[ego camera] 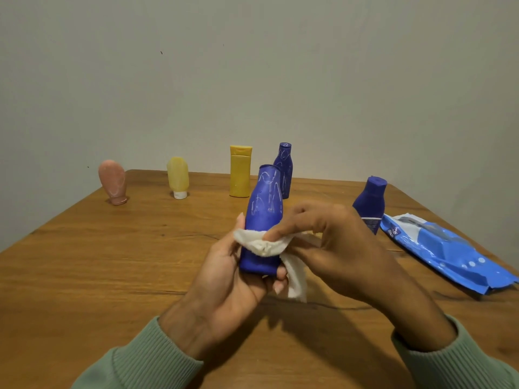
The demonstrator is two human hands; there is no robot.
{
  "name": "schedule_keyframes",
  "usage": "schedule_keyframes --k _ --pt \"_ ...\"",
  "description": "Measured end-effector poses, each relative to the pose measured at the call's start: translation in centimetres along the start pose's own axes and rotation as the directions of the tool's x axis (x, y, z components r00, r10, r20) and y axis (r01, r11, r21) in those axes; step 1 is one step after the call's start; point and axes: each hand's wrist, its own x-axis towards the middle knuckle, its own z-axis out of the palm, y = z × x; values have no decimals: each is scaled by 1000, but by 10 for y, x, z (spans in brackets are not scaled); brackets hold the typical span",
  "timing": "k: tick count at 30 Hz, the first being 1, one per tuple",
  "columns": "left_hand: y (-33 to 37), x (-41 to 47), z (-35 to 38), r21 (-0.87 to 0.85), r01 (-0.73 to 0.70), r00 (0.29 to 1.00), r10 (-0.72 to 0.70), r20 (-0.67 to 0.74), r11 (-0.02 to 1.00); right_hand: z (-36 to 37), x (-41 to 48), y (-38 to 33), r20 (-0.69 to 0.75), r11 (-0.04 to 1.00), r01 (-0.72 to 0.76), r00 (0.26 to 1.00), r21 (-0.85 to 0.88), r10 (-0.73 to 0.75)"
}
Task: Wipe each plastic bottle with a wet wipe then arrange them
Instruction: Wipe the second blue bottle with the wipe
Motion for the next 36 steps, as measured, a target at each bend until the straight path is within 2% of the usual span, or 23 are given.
schedule_keyframes --k 2,4,10,15,17,19,22,24,26,29,33,36 --pt "0 -2 2 5 -7 1000 7 12 1000 2 1 5 -136 998 47 989 -33 -51" --pt "0 -3 3 -14 -2 1000 2 25 1000 2 1 9 -211 998 63 975 -30 -67" --pt "1 -2 1 6 -4 1000 4 17 1000 3 0 7 -100 999 50 994 10 -49" --pt "1 -5 3 44 25 999 -26 20 999 4 1 13 -323 997 62 944 -37 -71" --pt "0 -7 5 59 29 1000 -29 2 998 5 1 13 -367 998 40 929 -42 -53" --pt "-2 -6 7 52 7 999 -5 -32 999 6 0 9 -320 999 42 946 -30 -49" --pt "-4 -4 8 48 -44 996 47 -81 998 7 -2 -1 -75 995 85 993 -45 -88" --pt "-6 -3 6 71 -59 994 65 -83 996 9 -3 -5 4 985 128 992 -118 -129" --pt "-7 -2 5 86 -69 994 76 -81 994 11 -3 -4 -104 975 136 982 -176 -156" --pt "-9 -1 3 132 -56 995 67 -80 990 13 -2 -3 -261 981 100 955 -166 -141" --pt "-11 -5 6 84 -61 988 73 -135 995 13 -2 -5 -131 987 113 983 -115 -128" --pt "-11 -4 9 122 -81 983 100 -155 989 14 -2 -3 -194 984 127 970 -125 -150"
